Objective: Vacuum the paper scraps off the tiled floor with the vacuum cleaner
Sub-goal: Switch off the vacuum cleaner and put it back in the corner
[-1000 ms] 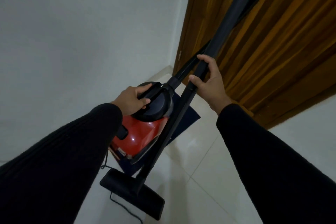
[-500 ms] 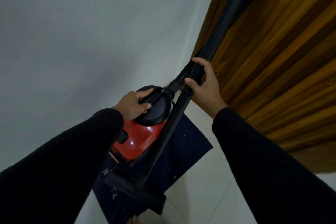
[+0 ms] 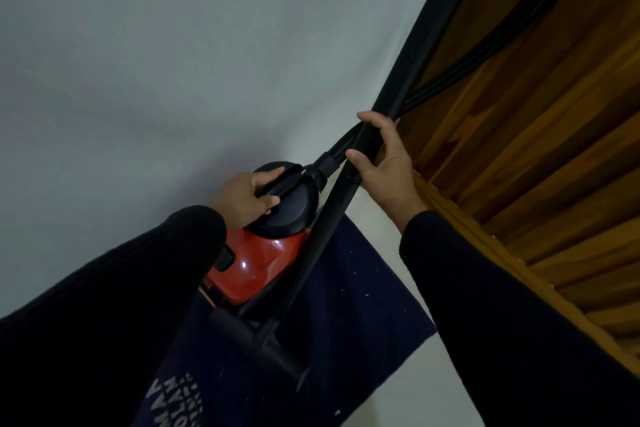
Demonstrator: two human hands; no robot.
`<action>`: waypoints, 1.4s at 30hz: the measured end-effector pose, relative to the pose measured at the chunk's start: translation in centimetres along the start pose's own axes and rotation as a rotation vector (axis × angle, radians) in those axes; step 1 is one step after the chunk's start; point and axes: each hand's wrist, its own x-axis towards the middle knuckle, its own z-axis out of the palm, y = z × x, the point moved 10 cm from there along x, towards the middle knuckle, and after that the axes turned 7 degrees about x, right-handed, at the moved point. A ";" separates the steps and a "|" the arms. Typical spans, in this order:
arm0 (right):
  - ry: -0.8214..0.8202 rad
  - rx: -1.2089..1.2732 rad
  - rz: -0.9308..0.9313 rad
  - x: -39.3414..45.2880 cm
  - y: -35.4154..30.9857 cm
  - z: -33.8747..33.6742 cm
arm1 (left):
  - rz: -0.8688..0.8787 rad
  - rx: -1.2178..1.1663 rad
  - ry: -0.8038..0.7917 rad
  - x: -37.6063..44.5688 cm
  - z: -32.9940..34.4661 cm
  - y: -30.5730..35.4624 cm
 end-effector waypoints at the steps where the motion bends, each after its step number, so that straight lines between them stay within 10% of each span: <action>1: -0.004 0.010 -0.014 -0.2 0.8 0.4 | 0.008 0.011 0.009 0.4 0.5 -0.9; 37: -0.005 0.032 -0.067 -0.2 14.1 10.8 | -0.073 0.087 0.123 3.3 8.0 -18.0; 42: -0.229 0.022 -0.006 -2.0 15.1 14.0 | -0.067 0.083 0.142 3.1 7.9 -18.1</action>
